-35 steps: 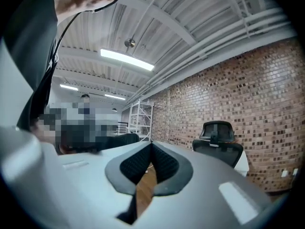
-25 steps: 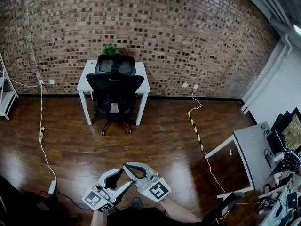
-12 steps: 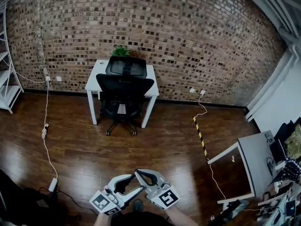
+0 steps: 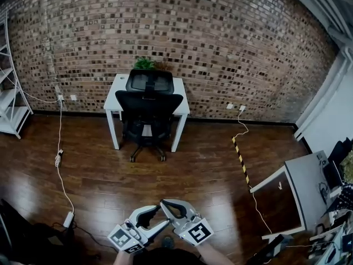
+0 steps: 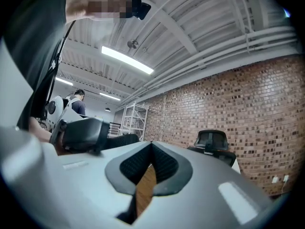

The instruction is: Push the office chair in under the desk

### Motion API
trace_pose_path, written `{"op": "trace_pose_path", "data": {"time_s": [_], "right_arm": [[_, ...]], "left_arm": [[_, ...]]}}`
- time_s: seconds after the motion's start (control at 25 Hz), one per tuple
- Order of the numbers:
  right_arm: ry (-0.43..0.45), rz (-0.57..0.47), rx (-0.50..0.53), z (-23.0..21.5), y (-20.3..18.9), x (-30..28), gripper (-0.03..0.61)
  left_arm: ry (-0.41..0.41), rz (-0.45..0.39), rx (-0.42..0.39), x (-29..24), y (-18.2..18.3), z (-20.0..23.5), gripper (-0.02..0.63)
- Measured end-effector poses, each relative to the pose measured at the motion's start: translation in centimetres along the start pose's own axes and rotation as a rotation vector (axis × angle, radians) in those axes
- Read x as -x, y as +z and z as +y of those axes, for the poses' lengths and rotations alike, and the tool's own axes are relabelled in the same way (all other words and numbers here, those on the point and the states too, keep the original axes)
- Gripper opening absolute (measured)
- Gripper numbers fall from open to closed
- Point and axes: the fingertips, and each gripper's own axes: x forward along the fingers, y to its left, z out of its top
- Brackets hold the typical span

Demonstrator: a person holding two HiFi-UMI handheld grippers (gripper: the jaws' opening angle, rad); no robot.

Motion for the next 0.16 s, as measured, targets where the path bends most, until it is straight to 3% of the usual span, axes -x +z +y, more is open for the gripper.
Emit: {"op": "trace_pose_path", "data": {"time_s": [0.16], "right_arm": [[0.008,-0.009,-0.004,-0.9,-1.0,0.3,0.008]], "left_arm": [[0.005,0.007,-0.010,-0.5,-1.5,0.3,0.298]]}}
